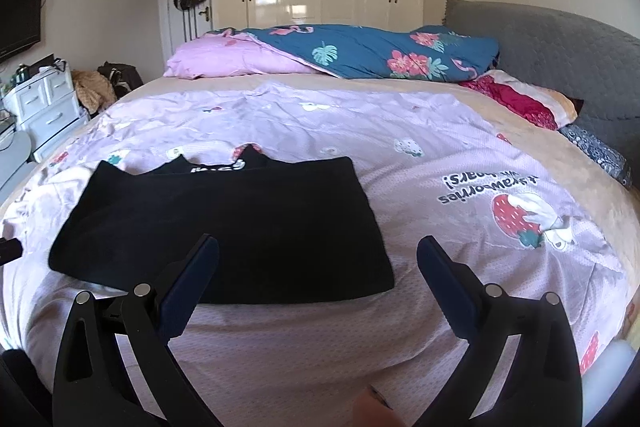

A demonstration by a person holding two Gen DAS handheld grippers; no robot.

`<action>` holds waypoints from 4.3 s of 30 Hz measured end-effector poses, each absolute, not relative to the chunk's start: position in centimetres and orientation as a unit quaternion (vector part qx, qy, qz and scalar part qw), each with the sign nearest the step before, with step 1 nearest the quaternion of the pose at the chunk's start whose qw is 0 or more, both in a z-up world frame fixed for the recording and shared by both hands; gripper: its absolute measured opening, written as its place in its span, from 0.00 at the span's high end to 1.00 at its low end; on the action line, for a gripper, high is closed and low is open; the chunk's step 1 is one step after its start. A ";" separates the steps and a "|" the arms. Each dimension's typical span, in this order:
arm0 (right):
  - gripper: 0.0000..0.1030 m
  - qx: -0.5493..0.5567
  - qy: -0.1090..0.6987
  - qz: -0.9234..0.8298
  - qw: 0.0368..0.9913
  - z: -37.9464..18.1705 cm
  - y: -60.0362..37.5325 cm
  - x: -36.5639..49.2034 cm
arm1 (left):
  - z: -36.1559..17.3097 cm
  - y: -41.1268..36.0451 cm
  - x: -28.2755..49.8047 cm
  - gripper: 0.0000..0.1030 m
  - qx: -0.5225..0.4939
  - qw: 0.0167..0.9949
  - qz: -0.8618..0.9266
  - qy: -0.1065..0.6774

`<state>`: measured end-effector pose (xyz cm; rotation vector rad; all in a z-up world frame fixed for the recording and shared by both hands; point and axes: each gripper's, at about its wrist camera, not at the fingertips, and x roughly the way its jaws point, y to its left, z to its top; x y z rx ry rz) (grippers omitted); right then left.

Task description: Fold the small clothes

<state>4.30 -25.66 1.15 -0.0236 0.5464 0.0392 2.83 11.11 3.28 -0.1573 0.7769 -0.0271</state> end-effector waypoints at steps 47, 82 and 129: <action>0.04 -0.115 0.275 0.176 0.938 1.5 -8.1 2.4 | 3.2 17.2 3.0 0.09 -0.095 0.925 0.042 0.366; 0.04 -0.219 0.326 0.228 0.891 -6.7 -1.6 6.9 | 0.9 17.7 19.9 0.09 -0.098 0.901 0.057 0.419; 0.91 -0.182 0.256 0.238 0.919 -4.2 -3.2 7.5 | -2.8 13.0 22.2 0.55 -0.109 0.891 -0.056 0.437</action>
